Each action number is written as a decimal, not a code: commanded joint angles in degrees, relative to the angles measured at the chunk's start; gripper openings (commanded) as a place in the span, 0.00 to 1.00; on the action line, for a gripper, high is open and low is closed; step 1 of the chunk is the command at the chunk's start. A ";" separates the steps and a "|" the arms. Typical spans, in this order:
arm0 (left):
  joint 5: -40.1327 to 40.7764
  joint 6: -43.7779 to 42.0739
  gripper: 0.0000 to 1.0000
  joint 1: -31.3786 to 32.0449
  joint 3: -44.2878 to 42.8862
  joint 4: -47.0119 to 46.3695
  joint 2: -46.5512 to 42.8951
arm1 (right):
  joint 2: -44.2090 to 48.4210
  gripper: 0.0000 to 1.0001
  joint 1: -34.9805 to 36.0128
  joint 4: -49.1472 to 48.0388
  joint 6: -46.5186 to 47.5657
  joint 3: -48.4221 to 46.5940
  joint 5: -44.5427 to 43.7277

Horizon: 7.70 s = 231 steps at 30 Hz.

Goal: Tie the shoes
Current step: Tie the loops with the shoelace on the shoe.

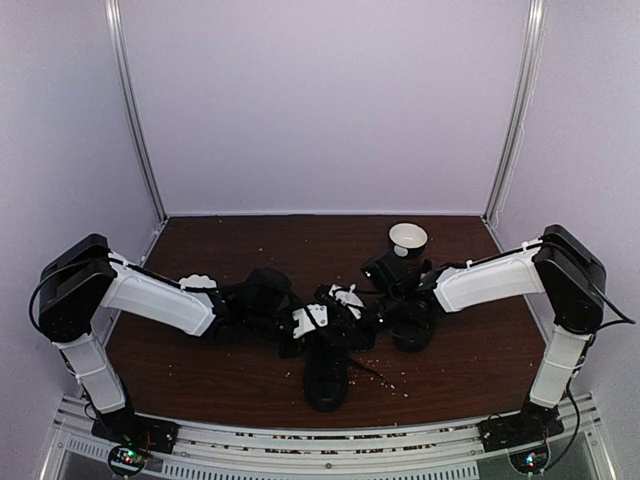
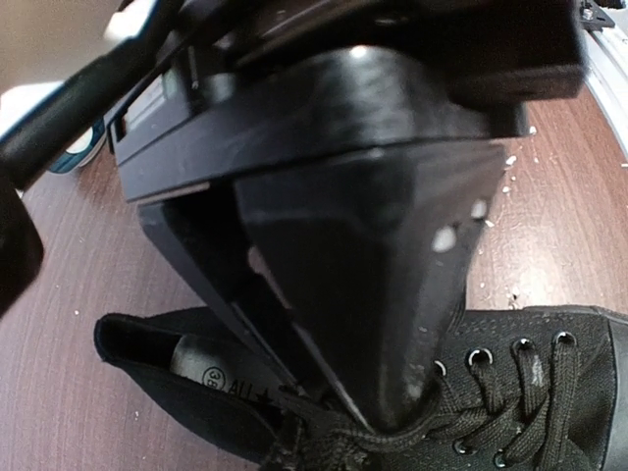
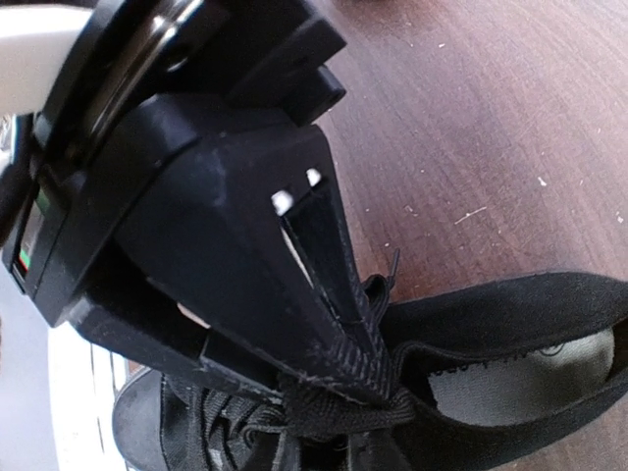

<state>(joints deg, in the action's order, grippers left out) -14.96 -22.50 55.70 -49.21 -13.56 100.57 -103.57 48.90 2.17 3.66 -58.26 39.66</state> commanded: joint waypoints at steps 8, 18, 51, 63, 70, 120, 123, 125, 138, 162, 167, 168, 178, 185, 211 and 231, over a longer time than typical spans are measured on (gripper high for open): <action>-1.03 0.98 0.13 -0.54 -0.13 -2.89 -0.09 | 4.65 0.00 -0.46 -2.06 -0.90 1.99 -6.67; -1.03 1.06 0.11 -0.68 0.25 -2.29 0.15 | 7.39 0.00 -0.97 -1.66 -1.99 4.11 -5.62; -8.88 -3.25 0.71 -7.19 -3.91 12.95 -3.81 | 5.24 0.00 -1.41 5.69 1.09 0.54 -0.91; -12.54 -6.66 0.35 -7.63 -9.50 14.60 1.03 | 4.46 0.00 -1.34 6.46 1.47 -0.15 -0.25; -12.14 -5.63 0.00 -7.71 -6.70 13.62 -0.38 | 4.19 0.00 -1.47 9.11 1.74 -1.30 -2.00; -0.69 -5.37 0.70 -7.36 2.32 4.93 -10.14 | 5.03 0.10 -4.84 0.84 -4.48 1.75 5.76; 2.30 -10.53 0.71 -4.30 1.12 6.64 -11.51 | 5.16 0.12 -4.89 0.31 -4.48 1.67 7.32; 2.88 -13.17 0.70 -2.55 -1.01 8.57 -10.89 | 4.75 0.13 -4.95 0.66 -4.38 1.37 7.83; 2.82 -20.67 0.71 1.16 -9.74 15.48 -1.01 | 3.79 0.24 -4.48 -5.55 -8.00 4.74 9.84; 2.28 -18.83 0.48 1.46 -12.53 14.62 1.42 | 5.77 0.00 -4.75 -3.22 -7.03 4.11 7.71; 1.50 -18.63 0.51 1.51 -12.06 14.70 0.80 | 6.56 0.00 -4.96 -2.19 -6.57 4.27 6.77; 1.09 -18.63 0.52 1.51 -11.95 14.73 0.54 | 6.70 0.00 -4.94 -2.18 -6.49 4.41 6.68; 0.72 -18.14 0.55 1.46 -11.17 12.93 -0.34 | 7.17 0.00 -5.00 -2.38 -6.70 4.67 7.16; 2.23 -19.43 0.53 1.43 -13.95 16.93 3.18 | 6.82 0.00 -4.98 -2.58 -6.91 4.48 7.52; 5.75 -21.31 0.44 2.48 -14.38 18.99 3.56 | 6.62 0.00 -5.04 -1.66 -6.54 3.52 8.06; 5.92 -13.41 0.10 0.55 -8.82 7.00 -0.88 | 6.48 0.00 -5.04 0.22 -5.51 3.18 9.66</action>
<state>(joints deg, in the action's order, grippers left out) -9.82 -37.67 57.04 -58.48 -2.31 101.19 -97.62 44.21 1.63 -2.74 -53.95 47.66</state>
